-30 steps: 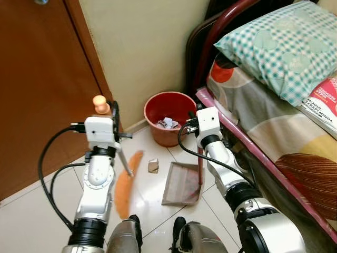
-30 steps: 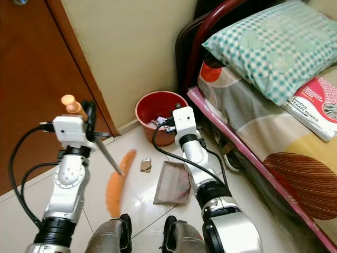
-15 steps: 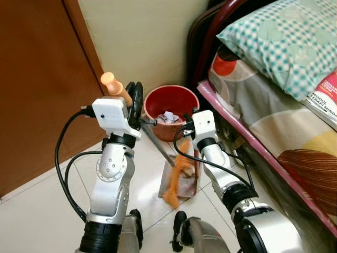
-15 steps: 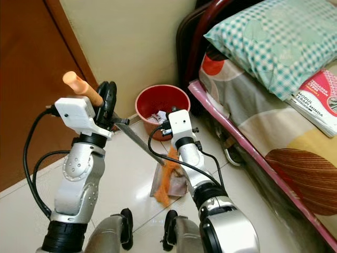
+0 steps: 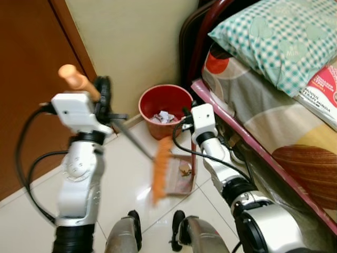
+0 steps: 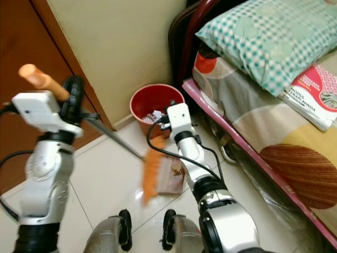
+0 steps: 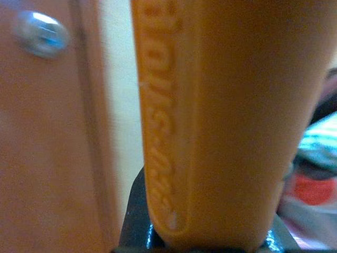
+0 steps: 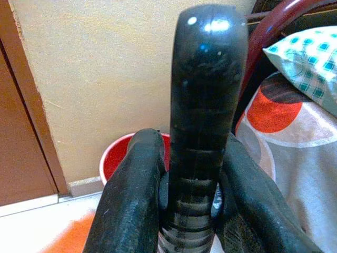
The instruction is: Sweep floor
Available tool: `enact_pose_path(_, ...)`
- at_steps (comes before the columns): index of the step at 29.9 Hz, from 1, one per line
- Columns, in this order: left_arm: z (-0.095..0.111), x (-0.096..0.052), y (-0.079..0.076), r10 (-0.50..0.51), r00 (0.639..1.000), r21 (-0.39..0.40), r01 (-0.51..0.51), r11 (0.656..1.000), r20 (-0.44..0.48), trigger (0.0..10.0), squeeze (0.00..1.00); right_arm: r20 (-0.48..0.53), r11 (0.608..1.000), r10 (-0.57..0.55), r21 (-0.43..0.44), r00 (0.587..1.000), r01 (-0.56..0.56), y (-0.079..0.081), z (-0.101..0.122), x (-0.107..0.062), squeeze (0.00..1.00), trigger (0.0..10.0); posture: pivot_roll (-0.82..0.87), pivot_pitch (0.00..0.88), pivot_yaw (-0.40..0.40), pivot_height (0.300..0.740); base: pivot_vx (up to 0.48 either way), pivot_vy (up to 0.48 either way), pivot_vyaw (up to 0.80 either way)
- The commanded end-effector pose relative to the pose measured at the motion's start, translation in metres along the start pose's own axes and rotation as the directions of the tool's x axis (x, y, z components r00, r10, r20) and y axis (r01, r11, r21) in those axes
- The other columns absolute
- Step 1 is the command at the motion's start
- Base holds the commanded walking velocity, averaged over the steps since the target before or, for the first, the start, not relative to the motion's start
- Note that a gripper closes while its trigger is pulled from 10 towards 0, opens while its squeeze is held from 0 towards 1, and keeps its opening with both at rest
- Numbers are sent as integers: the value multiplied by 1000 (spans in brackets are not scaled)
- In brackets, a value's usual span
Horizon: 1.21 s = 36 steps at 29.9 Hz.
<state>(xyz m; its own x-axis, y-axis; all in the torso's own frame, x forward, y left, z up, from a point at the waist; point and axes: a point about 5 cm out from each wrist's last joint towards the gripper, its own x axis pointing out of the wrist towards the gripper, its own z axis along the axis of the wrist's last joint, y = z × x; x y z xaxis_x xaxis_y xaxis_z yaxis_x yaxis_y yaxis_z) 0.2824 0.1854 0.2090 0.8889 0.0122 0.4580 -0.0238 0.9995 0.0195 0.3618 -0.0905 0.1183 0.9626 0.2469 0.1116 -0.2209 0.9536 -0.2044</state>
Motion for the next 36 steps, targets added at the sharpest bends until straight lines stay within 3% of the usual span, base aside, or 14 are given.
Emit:
enact_pose_path(1,4,-1,5,11,998,22,-12,1000,59,10000,0,18,1000,0,-1,1000,0,-3,2,0,0,10000,121,181,-51,740,0,0,0)
enact_pose_path(8,-18,-5,5,10,1000,44,-10,999,16,10000,0,29,999,-28,36,999,27,-17,0,-5,0,10000,93,125,-48,740,0,0,0)
enact_pose_path(16,-71,-32,12,163,973,236,-121,964,-166,10000,0,86,992,-62,118,994,51,-46,4,-21,0,10000,53,46,-25,740,0,0,0)
enact_pose_path(23,-86,-45,11,165,959,259,-103,960,-230,10000,0,107,974,-80,219,991,55,-67,15,-37,0,10000,14,5,-7,740,0,0,0)
enact_pose_path(30,-105,-56,25,206,935,329,-105,938,-287,10000,0,104,948,-12,318,995,-22,-79,40,-59,0,10000,-9,0,2,740,0,0,0)
enact_pose_path(36,-115,-63,18,191,927,316,-84,945,-324,10000,0,138,935,34,346,990,-81,-85,68,-62,0,10000,-38,0,8,740,0,0,0)
